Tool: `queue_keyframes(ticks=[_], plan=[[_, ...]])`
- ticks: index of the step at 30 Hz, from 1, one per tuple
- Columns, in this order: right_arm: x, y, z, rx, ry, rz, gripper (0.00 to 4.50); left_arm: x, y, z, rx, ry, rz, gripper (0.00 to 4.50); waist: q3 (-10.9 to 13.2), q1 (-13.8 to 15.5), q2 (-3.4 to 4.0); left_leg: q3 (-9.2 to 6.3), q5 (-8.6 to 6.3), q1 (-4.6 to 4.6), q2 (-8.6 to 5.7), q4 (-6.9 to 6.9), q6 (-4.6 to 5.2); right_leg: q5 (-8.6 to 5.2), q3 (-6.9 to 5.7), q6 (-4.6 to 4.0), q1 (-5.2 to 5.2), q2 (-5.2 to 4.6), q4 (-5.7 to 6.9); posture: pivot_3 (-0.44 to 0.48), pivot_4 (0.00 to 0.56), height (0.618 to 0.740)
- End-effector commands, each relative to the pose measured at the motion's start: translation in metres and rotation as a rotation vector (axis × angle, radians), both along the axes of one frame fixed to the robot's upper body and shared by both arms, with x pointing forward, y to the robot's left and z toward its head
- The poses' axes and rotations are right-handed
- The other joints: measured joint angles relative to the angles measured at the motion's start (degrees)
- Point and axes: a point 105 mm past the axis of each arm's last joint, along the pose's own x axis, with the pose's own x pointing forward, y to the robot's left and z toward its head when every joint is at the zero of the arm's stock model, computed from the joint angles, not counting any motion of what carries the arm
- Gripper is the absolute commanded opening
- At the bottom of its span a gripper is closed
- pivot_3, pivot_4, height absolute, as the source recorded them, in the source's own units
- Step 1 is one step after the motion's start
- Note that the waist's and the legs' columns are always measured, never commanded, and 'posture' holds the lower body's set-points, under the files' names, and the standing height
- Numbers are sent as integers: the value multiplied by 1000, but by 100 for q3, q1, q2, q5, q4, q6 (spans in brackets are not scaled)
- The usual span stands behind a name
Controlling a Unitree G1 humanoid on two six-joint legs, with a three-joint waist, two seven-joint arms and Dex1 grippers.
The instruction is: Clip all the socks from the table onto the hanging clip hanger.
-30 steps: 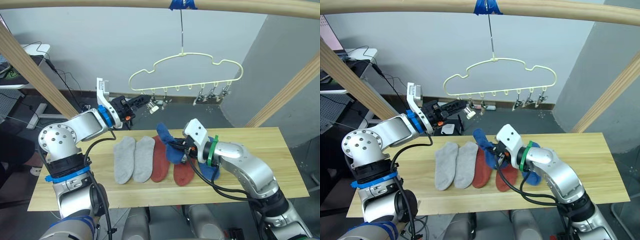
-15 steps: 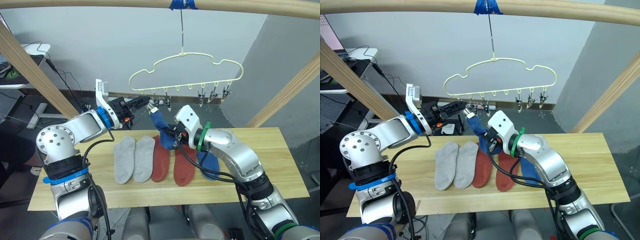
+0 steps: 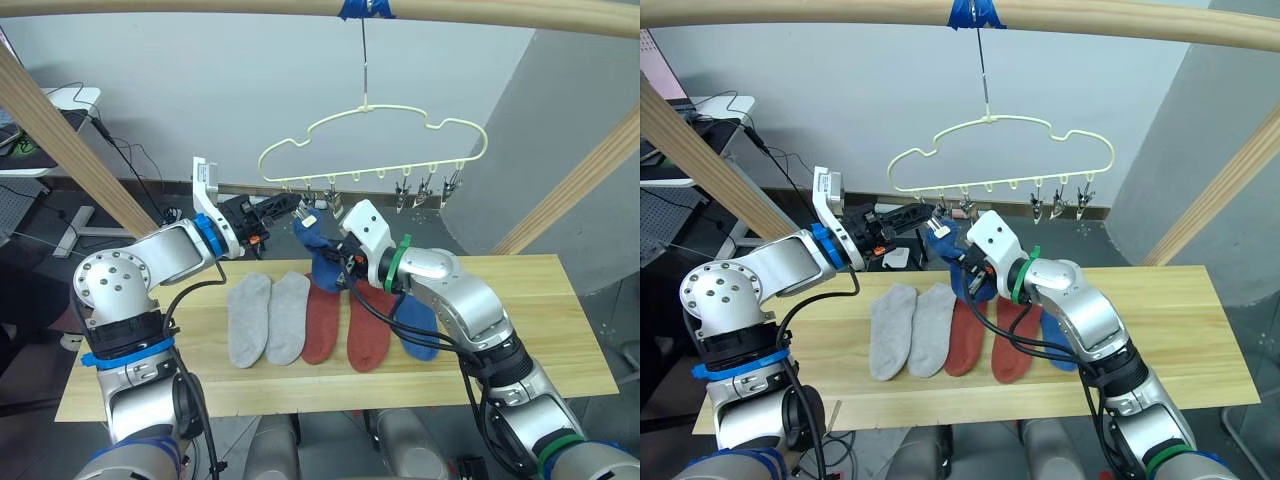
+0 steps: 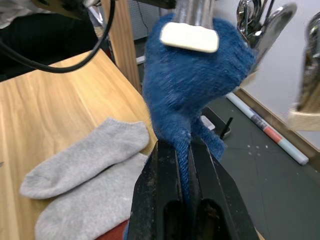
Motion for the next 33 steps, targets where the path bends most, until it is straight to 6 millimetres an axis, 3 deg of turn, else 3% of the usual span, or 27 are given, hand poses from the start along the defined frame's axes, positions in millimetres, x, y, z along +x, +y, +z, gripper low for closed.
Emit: queue_keyframes(ticks=[1,9,13,15,18,24,29,33], plan=[[0,4,16,28,-64,15,0,-8,-3,18,-12,-107,-34,788,0,0,0,0,0,0,0,-1,0,0,0,0,0,0,0,-77,217,740],[3,3,15,34,-65,5,0,-11,-2,20,-26,-113,-49,3156,0,1,0,0,0,-1,0,1,0,0,0,0,0,0,0,-72,212,740],[3,6,14,50,-56,7,0,-16,12,13,54,-106,-15,4409,0,-4,0,0,0,-2,1,0,0,0,0,0,-1,0,0,-67,207,740],[2,9,11,67,-34,10,0,-22,27,-4,181,-85,27,4462,0,-51,0,4,0,-2,3,-5,0,0,4,0,-7,1,0,-63,205,740],[0,11,5,93,14,18,729,-34,41,-17,264,-77,46,4500,-1,-55,-1,8,0,1,5,-19,0,-1,7,-5,-16,2,7,-51,203,740],[-2,8,-7,95,60,17,2768,-43,41,-23,310,-117,47,4500,-3,105,-4,-4,10,-54,4,0,-17,1,-6,-11,-64,0,12,-27,201,740],[-6,-17,-24,49,82,-16,4463,-44,24,-26,361,-198,31,4500,-7,201,-11,-4,11,-65,2,3,-19,2,-8,-12,-71,-3,9,-32,200,740],[-13,-45,-31,26,96,-47,4489,-47,18,-36,429,-242,27,4500,-7,193,-11,0,11,-73,3,1,-19,2,-6,-13,-84,-3,11,-39,203,740]])
